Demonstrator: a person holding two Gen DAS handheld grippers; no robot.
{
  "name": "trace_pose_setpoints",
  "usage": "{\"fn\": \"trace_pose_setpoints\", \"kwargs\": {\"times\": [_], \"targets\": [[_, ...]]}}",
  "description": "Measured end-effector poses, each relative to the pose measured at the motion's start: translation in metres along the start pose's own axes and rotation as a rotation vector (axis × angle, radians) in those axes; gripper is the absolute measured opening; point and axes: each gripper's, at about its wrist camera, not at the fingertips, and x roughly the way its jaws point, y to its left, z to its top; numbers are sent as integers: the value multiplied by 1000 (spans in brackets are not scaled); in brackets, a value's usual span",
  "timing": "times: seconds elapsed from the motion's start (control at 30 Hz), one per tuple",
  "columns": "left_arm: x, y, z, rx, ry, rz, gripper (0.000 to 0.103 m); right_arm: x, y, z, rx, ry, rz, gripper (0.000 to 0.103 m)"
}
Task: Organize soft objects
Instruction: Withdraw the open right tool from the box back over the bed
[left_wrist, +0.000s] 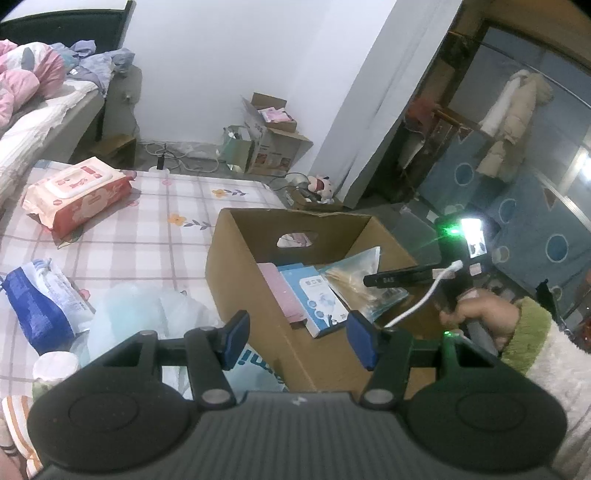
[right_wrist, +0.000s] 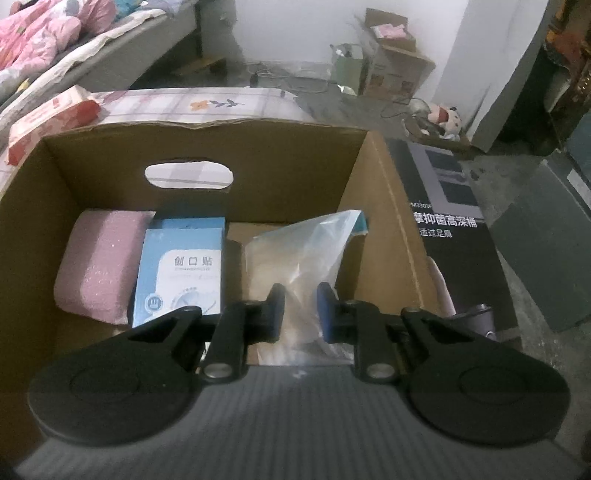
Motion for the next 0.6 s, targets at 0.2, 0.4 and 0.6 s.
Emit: {"fn": "trace_pose_setpoints", "kwargs": {"times": [0.2, 0.4, 0.6], "targets": [[0, 3, 1, -9, 1, -1, 59, 8, -3, 2, 39, -12, 14, 18], [1, 4, 0, -15, 2, 1, 60, 13, 0, 6, 62, -31, 32, 21], [-9, 6, -4, -21, -16, 10, 72, 3, -3, 8, 121, -58, 81, 32]]}}
